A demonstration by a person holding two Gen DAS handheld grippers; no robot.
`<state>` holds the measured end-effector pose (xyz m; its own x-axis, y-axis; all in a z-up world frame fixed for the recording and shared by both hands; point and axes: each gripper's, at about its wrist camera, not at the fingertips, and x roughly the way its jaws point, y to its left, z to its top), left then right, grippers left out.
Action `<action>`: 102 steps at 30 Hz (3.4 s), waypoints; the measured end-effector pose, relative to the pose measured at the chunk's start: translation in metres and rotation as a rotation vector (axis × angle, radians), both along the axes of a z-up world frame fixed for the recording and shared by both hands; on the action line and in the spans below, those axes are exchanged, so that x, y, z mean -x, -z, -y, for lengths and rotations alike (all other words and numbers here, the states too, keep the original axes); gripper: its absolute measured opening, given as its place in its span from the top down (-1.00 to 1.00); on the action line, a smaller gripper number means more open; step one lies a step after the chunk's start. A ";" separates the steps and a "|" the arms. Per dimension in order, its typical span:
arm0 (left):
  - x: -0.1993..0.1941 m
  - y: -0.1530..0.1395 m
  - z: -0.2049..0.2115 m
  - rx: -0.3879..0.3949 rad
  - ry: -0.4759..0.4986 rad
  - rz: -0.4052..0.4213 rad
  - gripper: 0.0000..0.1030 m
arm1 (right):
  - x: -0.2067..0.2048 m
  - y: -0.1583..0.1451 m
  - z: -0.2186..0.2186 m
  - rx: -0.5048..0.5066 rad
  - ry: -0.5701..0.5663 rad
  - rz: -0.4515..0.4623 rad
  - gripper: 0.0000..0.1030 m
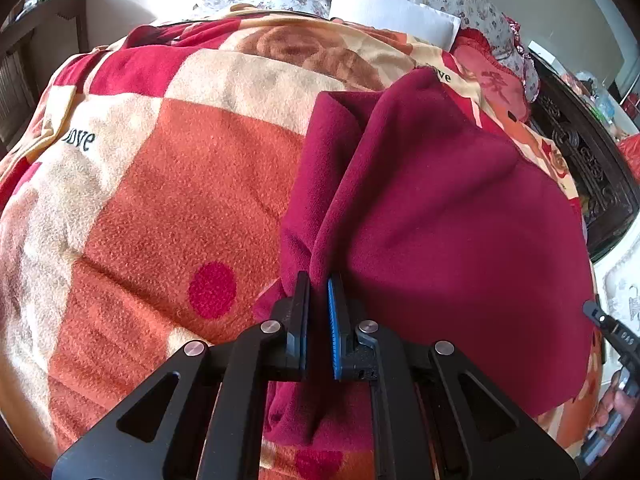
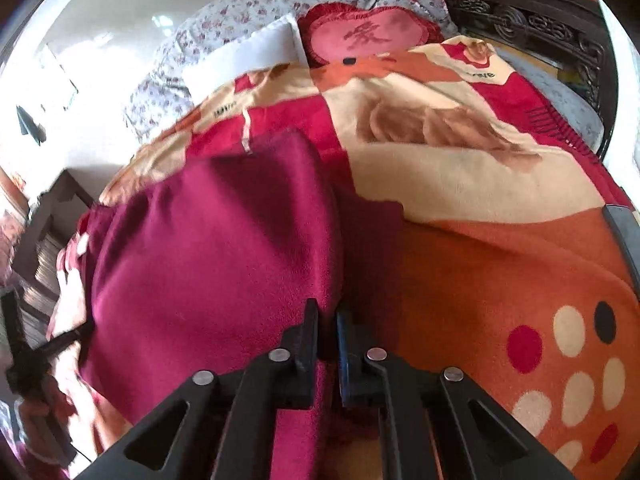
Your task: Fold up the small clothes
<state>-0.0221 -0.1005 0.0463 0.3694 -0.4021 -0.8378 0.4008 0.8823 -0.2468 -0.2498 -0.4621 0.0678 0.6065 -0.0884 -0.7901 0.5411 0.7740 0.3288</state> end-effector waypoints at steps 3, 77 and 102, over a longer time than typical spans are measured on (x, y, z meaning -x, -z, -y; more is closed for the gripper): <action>0.003 -0.002 -0.002 -0.002 0.000 0.008 0.82 | -0.002 -0.018 -0.008 0.025 0.001 0.024 0.81; 0.038 0.018 -0.073 0.169 -0.070 -0.071 -0.28 | -0.290 -0.020 -0.251 0.192 -0.507 -0.178 -0.42; 0.013 0.015 -0.048 0.244 0.011 -0.059 -0.53 | -0.267 -0.045 -0.221 0.081 -0.549 -0.059 0.70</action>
<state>-0.0347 -0.0523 0.0316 0.3176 -0.5989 -0.7351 0.3886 0.7894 -0.4752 0.0167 -0.2416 0.1123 0.5358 0.1660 -0.8279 0.0670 0.9690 0.2376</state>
